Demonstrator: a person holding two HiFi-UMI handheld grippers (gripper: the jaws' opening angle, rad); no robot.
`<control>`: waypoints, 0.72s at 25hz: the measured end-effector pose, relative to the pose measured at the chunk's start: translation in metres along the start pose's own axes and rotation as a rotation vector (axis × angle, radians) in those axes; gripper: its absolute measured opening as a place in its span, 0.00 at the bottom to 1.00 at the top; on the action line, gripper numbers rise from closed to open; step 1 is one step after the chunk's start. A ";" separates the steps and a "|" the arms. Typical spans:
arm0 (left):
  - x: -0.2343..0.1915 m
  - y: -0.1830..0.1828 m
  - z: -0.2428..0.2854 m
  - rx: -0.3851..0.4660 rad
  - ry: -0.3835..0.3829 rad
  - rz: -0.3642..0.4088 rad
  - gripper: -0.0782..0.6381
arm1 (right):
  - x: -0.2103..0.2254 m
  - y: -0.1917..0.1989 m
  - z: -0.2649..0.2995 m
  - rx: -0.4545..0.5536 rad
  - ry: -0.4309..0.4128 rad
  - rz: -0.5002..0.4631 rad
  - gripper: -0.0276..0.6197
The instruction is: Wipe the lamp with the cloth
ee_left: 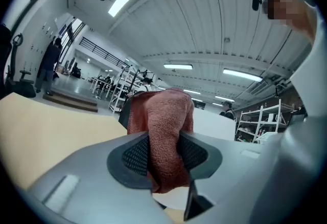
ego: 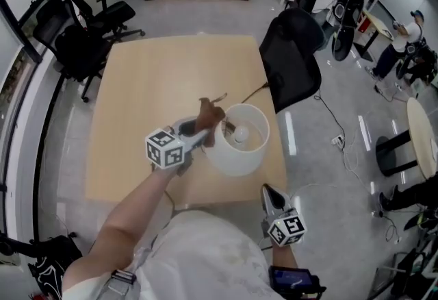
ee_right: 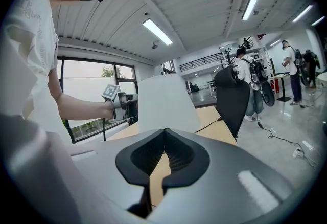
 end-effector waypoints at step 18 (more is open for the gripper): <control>-0.049 -0.020 0.016 0.027 0.181 -0.095 0.32 | 0.016 0.016 0.025 0.043 0.103 -0.004 0.06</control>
Point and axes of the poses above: the fingertips, and each gripper's own axes: z forward along the fingers, x to its right, y out of its underside, the point moved 7 cm from there along -z, backward along the fingers, and after that the axes turned 2 degrees about z, right-handed, at the moved point
